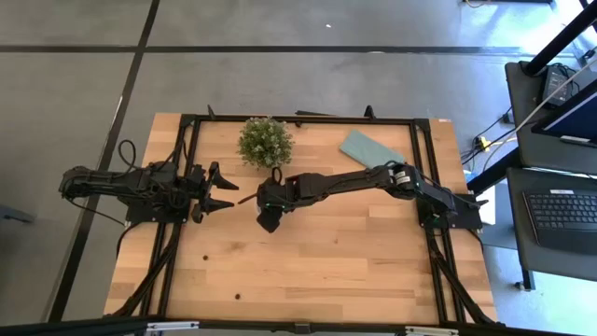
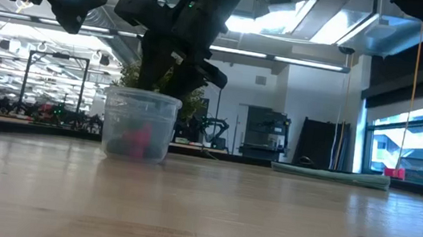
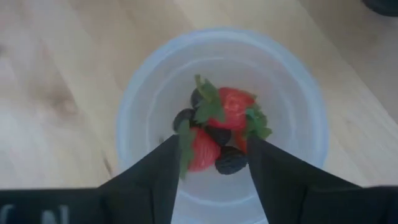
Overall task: Pick and placing Produce into tupperware
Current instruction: Put the black cherry into the transparent container
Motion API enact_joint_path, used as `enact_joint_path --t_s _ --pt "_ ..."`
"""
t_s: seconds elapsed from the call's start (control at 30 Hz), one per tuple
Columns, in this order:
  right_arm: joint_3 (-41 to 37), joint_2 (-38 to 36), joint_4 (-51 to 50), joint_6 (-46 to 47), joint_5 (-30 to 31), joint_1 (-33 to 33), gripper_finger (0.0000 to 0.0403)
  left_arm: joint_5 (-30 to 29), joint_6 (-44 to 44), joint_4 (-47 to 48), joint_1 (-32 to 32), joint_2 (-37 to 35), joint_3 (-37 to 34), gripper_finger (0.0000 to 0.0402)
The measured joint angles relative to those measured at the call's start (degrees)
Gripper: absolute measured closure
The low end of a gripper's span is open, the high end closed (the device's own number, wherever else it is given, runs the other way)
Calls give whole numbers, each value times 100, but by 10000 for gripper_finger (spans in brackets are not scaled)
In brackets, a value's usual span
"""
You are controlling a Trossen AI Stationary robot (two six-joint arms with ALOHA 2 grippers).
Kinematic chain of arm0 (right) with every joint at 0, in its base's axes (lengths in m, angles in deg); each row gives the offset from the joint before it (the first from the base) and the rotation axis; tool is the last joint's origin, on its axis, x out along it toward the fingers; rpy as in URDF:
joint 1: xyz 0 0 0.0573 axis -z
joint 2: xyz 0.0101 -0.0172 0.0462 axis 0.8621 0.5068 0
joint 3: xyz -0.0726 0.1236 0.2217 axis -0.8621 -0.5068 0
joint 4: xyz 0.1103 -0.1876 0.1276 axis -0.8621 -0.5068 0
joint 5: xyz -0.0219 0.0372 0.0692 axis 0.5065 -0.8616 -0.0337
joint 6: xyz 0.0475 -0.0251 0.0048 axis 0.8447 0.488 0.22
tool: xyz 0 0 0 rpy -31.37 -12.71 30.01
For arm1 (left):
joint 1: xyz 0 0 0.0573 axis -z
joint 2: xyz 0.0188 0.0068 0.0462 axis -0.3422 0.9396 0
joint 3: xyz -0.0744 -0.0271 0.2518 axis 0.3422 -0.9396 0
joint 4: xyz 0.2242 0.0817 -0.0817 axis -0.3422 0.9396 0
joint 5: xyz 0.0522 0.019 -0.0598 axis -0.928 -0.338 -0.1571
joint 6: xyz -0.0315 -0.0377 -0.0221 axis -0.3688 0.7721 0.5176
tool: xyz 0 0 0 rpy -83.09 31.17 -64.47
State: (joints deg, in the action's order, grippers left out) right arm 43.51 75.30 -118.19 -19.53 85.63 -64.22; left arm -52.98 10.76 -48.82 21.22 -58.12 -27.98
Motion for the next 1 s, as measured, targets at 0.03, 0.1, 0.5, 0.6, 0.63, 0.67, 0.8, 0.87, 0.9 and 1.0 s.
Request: enact_joint_path --t_s 0.03,0.1,0.5,0.6,0.63,0.67,0.8,0.87,0.9,1.0 --pt "0 0 23 -18 -51 0 212 -1 0 0 -2 0 0 151" --pt "0 0 36 -12 -94 0 201 -1 0 0 0 2 0 151" --pt "1778 -150 -922 -775 128 207 162 -3 0 -2 1 1 -1 151" --pt "1281 -815 -769 -1041 757 223 162 -3 2 -15 1 -1 -2 151" --pt "1216 -1021 -928 -1064 1055 223 162 -3 2 -18 0 1 -2 151" --pt "1177 -1168 -1283 -1071 1447 223 162 -8 1 -17 0 0 -4 151" --pt "1172 -1671 -2320 -1068 3178 189 162 -151 0 -31 -2 -3 -7 151" --pt "1169 -1803 -2684 -1047 3894 158 162 -306 2 -28 -1 -3 -7 151" --pt "1167 -1876 -2827 -1046 4107 156 162 -349 4 -40 -2 -7 -7 151" --pt "1169 -1967 -2949 -1245 4266 228 162 -515 13 -40 -2 -7 -7 151"
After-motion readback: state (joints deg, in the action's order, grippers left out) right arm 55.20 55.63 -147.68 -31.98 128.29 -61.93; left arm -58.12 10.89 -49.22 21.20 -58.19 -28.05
